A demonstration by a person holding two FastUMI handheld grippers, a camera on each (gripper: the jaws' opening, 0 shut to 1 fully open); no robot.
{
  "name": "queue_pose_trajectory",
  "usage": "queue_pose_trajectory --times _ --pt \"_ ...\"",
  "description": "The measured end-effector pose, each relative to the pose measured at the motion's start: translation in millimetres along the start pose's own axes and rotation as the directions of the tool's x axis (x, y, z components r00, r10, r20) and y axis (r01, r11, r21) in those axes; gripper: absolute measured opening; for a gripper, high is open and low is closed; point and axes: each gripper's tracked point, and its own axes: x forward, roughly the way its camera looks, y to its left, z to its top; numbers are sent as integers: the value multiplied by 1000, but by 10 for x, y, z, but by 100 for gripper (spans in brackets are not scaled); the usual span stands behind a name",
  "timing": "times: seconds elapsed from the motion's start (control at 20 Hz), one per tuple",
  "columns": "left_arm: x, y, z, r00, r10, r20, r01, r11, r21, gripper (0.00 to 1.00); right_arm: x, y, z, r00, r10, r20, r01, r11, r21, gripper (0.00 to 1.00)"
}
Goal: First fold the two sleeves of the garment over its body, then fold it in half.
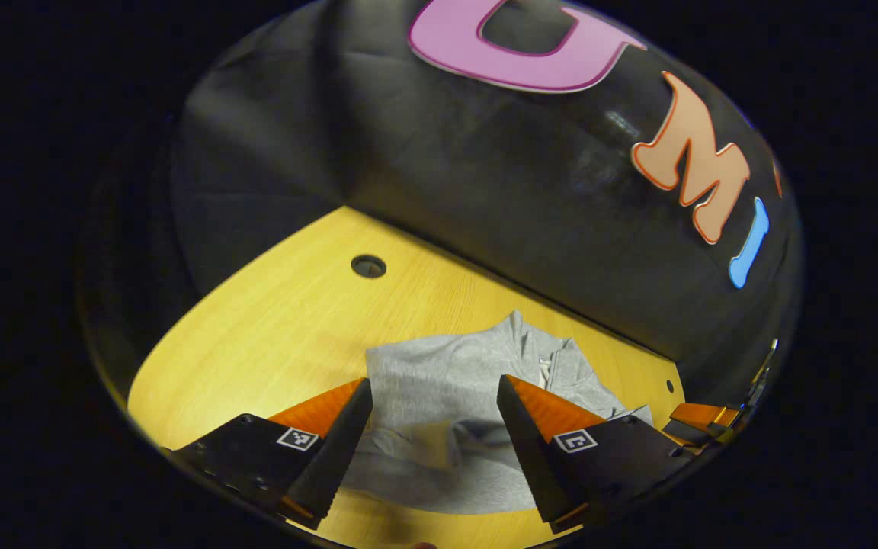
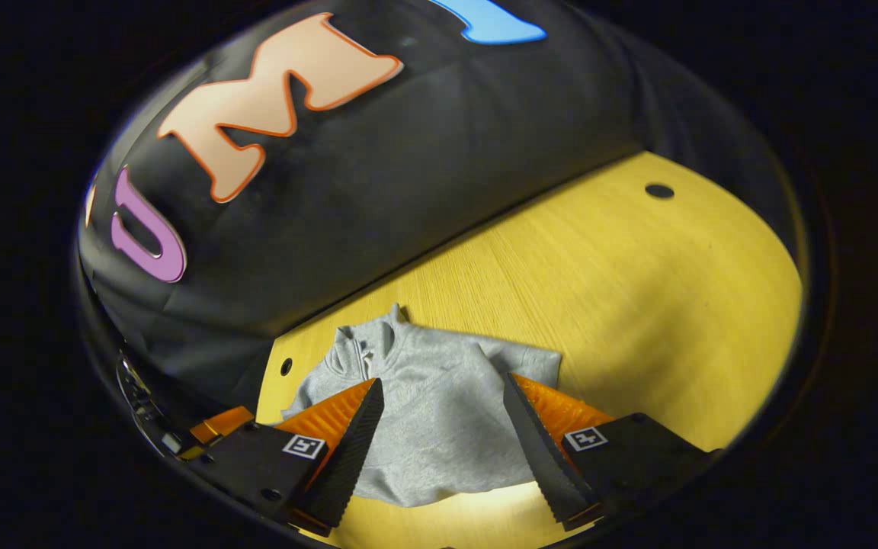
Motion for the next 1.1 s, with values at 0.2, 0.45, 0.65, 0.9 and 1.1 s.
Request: queue_pose_trajectory --times 0.2,0.45,0.65,0.9,1.1 --pt "-318 -163 365 990 5 139 -25 990 142 96 -364 124 283 986 12 166 14 988 -153 98" --pt "-845 -381 701 949 -16 314 -86 947 310 95 -911 305 481 937 52 346 76 935 -346 94" --pt "-1264 -526 732 919 -34 392 -106 937 332 95 -1399 393 696 871 87 484 120 917 -381 94" --pt "-1531 -547 652 917 -31 397 -104 943 315 95 -1564 485 625 854 133 503 110 898 -425 98" --pt "-1564 -449 664 919 -2 393 -127 945 301 95 -1619 462 683 850 128 511 106 909 -404 98"
